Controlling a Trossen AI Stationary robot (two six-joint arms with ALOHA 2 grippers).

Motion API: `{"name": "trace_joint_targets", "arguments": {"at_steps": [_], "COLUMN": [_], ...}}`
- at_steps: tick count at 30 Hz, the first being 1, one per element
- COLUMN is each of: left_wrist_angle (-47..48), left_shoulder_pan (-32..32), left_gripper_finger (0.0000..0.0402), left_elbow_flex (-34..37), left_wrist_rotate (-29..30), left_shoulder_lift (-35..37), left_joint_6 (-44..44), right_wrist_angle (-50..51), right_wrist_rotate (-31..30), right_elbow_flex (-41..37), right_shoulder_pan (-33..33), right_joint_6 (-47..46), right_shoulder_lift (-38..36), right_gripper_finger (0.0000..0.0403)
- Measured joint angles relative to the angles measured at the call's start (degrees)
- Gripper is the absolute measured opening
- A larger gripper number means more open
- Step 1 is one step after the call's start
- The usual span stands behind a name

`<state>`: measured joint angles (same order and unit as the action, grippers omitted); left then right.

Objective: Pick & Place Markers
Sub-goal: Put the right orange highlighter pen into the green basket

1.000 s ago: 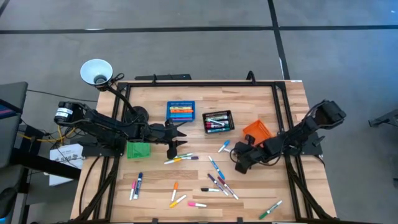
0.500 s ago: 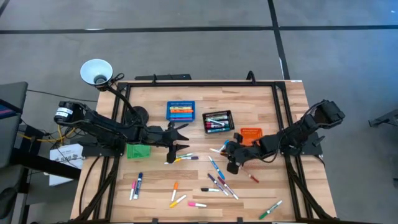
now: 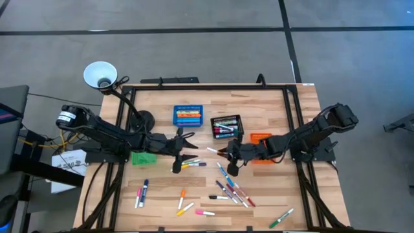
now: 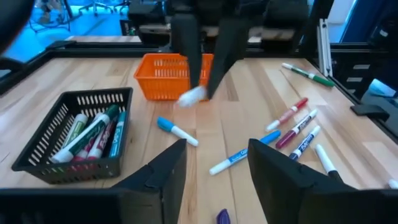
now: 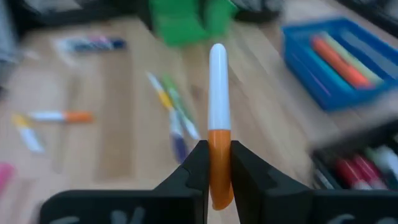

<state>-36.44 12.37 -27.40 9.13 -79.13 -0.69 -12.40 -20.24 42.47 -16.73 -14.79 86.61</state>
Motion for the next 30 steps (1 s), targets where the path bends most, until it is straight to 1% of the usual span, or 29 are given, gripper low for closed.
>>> {"name": "trace_joint_targets", "arguments": {"at_steps": [4,7,10,14,17,20,24,30], "left_wrist_angle": [-1.3,-3.8,-5.3,-5.0,-4.9,-4.4,-4.5,-4.9], "left_shoulder_pan": [0.2,0.4,0.8,1.6,2.1,2.4,2.4,2.4], "left_gripper_finger": [0.0191,0.0196,0.0193,0.0187,0.0183,0.0179,0.0169,0.0141], "left_elbow_flex": [0.0,0.0,0.0,0.0,0.1,0.2,0.2,0.2], "left_wrist_rotate": [0.0,0.0,-1.3,-1.5,-1.5,-1.0,1.3,3.1], "left_shoulder_lift": [0.0,0.0,0.0,0.0,0.0,0.0,0.0,0.0], "left_joint_6": [-0.1,-0.8,-0.8,-1.0,-1.3,-1.3,-1.3,-1.3], "right_wrist_angle": [-8.3,-15.0,-18.1,-17.3,-14.4,-13.4,-14.0,-14.0], "right_wrist_rotate": [2.7,5.2,4.9,5.2,5.1,4.3,3.8,3.5], "right_elbow_flex": [0.1,0.9,4.2,9.9,12.2,12.6,12.6,12.6], "right_shoulder_pan": [0.0,0.6,1.4,2.4,2.6,2.5,2.3,2.2], "right_joint_6": [3.4,6.0,8.8,10.6,11.5,13.1,13.3,13.8], "right_shoulder_lift": [2.3,7.0,12.3,16.3,17.1,16.1,14.9,15.0], "right_gripper_finger": [0.0039,0.0039,0.0035,0.0037,0.004,0.0038,0.0035,0.0045]}}
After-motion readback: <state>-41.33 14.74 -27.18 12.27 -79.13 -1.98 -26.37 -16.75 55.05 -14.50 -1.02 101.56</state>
